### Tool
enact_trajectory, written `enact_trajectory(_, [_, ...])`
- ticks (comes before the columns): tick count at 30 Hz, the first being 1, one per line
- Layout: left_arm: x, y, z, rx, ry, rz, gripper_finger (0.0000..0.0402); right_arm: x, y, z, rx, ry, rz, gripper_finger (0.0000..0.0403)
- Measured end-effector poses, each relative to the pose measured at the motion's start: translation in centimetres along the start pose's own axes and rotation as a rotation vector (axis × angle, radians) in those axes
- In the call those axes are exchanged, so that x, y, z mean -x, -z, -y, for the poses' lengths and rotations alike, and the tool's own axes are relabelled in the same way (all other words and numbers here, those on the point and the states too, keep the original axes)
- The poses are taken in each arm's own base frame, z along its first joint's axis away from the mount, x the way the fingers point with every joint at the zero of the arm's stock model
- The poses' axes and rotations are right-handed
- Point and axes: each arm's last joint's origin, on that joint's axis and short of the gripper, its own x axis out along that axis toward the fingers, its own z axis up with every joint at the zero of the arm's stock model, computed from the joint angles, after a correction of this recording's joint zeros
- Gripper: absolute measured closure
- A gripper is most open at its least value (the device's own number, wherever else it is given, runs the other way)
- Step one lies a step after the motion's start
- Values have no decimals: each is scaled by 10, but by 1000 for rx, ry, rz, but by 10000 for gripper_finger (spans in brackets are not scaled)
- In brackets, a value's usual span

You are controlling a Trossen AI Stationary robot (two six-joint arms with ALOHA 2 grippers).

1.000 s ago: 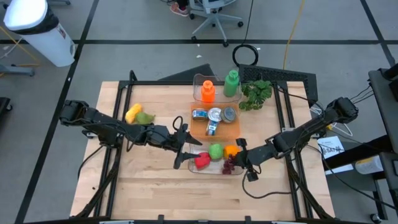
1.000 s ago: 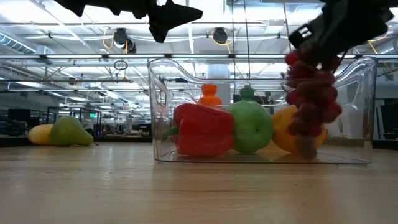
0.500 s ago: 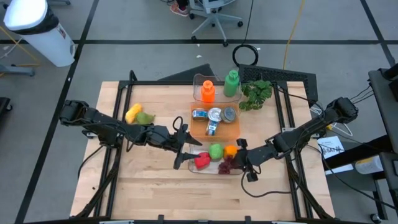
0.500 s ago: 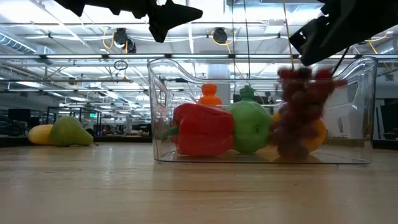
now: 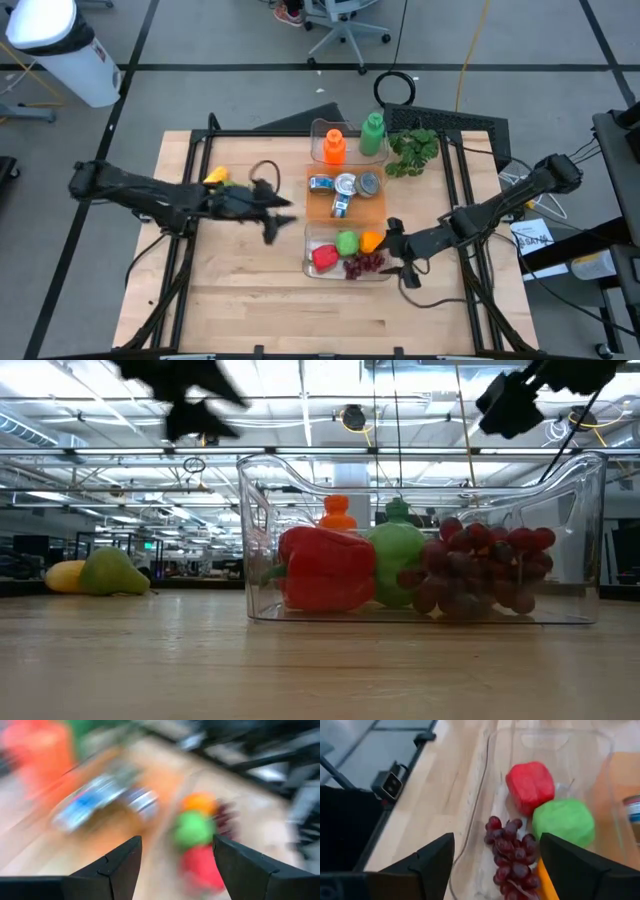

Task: Pick & Place Food Item
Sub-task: Put the green pear into the bottom transparent bin

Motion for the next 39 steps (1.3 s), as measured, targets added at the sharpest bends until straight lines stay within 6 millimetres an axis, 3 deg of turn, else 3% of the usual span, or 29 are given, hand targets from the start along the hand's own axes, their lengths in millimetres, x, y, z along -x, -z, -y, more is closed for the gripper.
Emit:
enact_trajectory(7, [60,32,-45,312,-611,-128,147,27,-5,2,34,-18,82,131])
enact_trajectory(12, [80,50,-62,503,-920,-150,147,25,0,4,101,1,136,132])
enact_trajectory(24, [58,70,-81,500,-1076,-331,143,13,17,8,108,-17,208,135])
enact_trajectory(34, [43,76,-108,515,-1052,-350,78,11,18,8,104,-22,231,135])
enact_trajectory(39, [41,85,-124,563,-1101,-361,65,11,18,8,104,-22,231,135])
